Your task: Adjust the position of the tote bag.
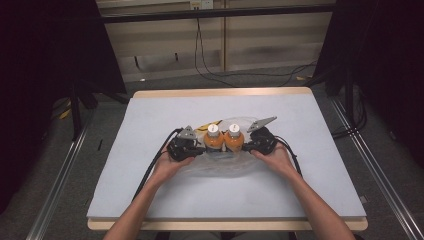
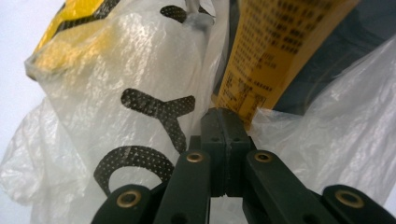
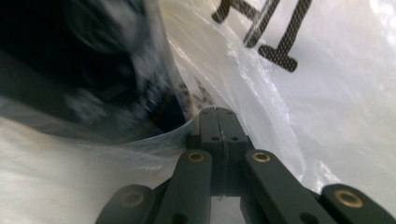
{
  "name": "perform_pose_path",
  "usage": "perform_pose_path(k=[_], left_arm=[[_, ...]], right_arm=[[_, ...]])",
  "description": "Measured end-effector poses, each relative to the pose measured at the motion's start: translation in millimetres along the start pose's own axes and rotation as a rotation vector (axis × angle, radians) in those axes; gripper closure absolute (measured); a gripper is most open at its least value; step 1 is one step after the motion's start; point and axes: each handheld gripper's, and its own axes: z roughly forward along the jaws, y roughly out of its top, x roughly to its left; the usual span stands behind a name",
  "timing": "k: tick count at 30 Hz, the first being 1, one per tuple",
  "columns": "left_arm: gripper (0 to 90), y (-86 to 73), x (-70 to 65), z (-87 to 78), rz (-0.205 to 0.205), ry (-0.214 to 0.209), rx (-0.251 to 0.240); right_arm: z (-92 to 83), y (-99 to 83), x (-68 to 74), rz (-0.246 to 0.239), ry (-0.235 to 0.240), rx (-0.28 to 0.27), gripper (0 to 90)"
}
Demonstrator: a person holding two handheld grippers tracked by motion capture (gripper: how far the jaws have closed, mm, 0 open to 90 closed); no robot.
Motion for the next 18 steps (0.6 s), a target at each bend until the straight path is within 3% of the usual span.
perform_pose_path(k=[3,5,8,9,10,13,15,18], left_arm=[[88.3,-2.5,2.1,4.5,0.017,-0.011,0.049],[88.3,-3.9,1.9,5.7,0.033,0.01,0.096],[88.5,-3.8,0.8,3.9,0.04,0.043,0.111],[88.6,-3.3,0.4,3.1,0.056,0.068,0.125],[88.6,-3.4,1.2,2.0,0.073,0.086,0.137],[88.4,-6.0,5.2,-0.4,0.061,0.104,0.139],[88.4,-8.0,9.2,-2.9,0.057,0.117,0.148],[89.5,-11.3,14.4,-7.7,0.054,0.103,0.161]], right_arm=[[2.2,-1.2,1.2,-0.002,-0.02,0.039,90.0],[0.6,-1.8,-0.3,-0.001,-0.02,0.045,90.0],[-3.6,-2.2,-3.1,-0.014,-0.066,0.07,90.0],[-6.0,-2.3,-4.3,-0.028,-0.102,0.086,90.0],[-7.3,-3.2,-7.1,-0.024,-0.103,0.086,90.0],[-13.3,-4.9,-11.2,-0.028,-0.178,0.12,90.0],[-15.7,-6.4,-14.3,-0.017,-0.188,0.126,90.0],[-18.6,-5.6,-15.1,-0.028,-0.21,0.159,90.0]])
